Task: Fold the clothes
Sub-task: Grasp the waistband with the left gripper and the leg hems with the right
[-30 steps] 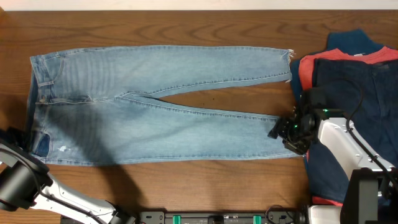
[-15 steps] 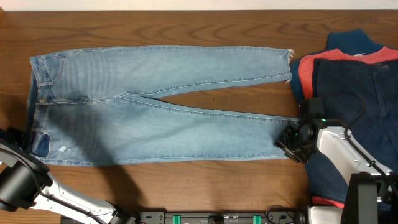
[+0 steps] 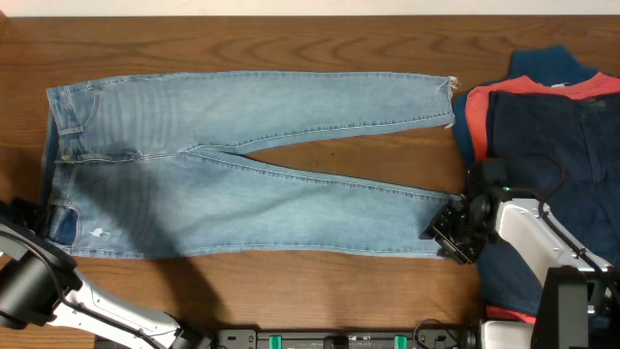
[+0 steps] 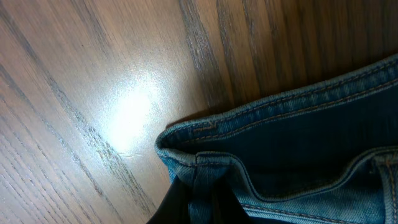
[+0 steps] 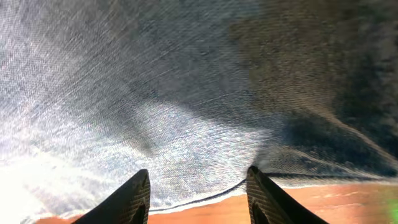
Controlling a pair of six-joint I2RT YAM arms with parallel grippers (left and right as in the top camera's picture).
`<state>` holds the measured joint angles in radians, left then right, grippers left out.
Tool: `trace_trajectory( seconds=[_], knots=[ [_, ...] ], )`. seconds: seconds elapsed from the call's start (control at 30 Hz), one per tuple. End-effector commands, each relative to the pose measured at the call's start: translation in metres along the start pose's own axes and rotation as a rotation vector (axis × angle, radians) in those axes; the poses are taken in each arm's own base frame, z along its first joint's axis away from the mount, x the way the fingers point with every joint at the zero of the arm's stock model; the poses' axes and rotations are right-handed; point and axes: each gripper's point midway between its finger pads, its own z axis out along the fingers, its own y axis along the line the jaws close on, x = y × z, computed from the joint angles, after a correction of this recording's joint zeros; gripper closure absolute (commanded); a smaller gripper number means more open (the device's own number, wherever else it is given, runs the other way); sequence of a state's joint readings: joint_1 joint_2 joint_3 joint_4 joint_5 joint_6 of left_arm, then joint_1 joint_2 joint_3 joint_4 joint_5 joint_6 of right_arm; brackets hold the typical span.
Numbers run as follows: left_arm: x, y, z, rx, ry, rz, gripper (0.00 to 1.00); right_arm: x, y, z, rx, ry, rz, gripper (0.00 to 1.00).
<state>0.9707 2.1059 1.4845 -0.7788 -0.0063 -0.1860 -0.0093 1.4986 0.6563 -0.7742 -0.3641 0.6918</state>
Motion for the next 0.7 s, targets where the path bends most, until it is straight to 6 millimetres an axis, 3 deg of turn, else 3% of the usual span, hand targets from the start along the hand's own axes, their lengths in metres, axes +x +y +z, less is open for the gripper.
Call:
trace_trajectory(
  seconds=[0.0, 0.3, 0.4, 0.67],
  knots=[
    [0.006, 0.011, 0.019, -0.04, 0.04, -0.016, 0.94, 0.015, -0.002, 0.006, -0.024, 0.07, 0.0, 0.5],
    [0.007, 0.011, 0.019, -0.04, 0.041, -0.016, 0.94, 0.012, 0.01, -0.01, -0.087, 0.007, -0.077, 0.5],
    [0.006, 0.011, 0.019, -0.04, 0.04, -0.015, 0.94, 0.015, 0.008, -0.012, -0.083, 0.014, -0.074, 0.55],
    [0.006, 0.011, 0.019, -0.04, 0.04, -0.015, 0.94, 0.022, -0.035, -0.004, 0.112, 0.014, 0.029, 0.54]
  ],
)
